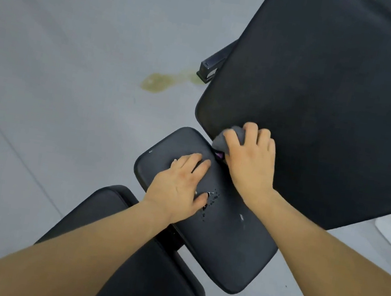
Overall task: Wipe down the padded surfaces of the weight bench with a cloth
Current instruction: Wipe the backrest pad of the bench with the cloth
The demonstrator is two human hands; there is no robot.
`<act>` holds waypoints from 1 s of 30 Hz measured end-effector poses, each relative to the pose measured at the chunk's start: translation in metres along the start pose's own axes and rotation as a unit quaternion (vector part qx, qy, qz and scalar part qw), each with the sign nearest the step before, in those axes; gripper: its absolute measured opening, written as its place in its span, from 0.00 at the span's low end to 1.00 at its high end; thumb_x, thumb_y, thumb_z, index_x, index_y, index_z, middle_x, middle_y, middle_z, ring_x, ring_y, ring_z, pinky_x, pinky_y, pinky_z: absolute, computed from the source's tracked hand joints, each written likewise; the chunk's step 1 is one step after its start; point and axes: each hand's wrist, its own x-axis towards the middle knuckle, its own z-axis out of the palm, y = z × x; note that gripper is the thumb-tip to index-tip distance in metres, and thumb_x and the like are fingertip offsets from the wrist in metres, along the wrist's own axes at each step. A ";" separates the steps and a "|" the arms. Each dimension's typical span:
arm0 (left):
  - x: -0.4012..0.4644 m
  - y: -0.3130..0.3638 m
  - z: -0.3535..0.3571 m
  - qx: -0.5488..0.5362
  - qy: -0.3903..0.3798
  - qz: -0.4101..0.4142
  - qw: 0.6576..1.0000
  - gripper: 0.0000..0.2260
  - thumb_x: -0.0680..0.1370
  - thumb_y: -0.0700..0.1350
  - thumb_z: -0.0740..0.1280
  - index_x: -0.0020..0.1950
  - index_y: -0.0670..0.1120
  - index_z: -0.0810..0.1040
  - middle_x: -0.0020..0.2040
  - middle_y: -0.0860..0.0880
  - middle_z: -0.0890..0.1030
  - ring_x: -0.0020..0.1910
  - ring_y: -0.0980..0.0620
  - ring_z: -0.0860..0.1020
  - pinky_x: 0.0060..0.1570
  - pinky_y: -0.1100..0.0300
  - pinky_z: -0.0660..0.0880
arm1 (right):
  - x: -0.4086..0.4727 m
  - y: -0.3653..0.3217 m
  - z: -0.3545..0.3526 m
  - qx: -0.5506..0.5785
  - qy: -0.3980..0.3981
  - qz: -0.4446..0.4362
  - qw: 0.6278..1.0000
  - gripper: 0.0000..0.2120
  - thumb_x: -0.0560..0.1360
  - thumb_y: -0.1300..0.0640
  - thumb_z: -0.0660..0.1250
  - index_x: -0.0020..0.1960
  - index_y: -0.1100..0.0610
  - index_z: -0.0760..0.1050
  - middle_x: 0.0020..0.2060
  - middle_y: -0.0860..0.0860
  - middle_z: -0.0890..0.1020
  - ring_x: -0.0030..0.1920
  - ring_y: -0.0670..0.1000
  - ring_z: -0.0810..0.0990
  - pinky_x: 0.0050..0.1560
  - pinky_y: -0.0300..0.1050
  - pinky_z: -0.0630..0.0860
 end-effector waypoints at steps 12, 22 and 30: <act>-0.003 -0.003 -0.001 0.001 -0.018 0.010 1.000 0.29 0.78 0.58 0.58 0.76 0.51 0.54 0.73 0.53 0.56 0.72 0.54 0.57 0.62 0.61 0.67 | 0.040 -0.025 0.013 0.021 0.036 -0.067 0.997 0.11 0.68 0.63 0.58 0.49 0.54 0.70 0.45 0.58 0.75 0.40 0.57 0.72 0.37 0.48 0.67; -0.008 0.033 -0.005 0.067 -0.040 -0.083 0.993 0.27 0.78 0.50 0.59 0.75 0.45 0.55 0.72 0.47 0.58 0.68 0.48 0.62 0.69 0.55 0.58 | -0.061 0.031 0.000 0.072 0.042 -0.040 0.996 0.14 0.68 0.66 0.63 0.50 0.54 0.66 0.38 0.57 0.72 0.35 0.55 0.68 0.33 0.48 0.64; -0.020 0.104 0.018 0.092 -0.002 -0.089 0.992 0.24 0.77 0.45 0.60 0.72 0.43 0.62 0.69 0.46 0.64 0.65 0.47 0.66 0.68 0.55 0.59 | -0.128 0.083 -0.014 0.086 0.039 -0.080 0.992 0.14 0.66 0.69 0.56 0.48 0.54 0.67 0.37 0.57 0.72 0.34 0.55 0.67 0.33 0.46 0.59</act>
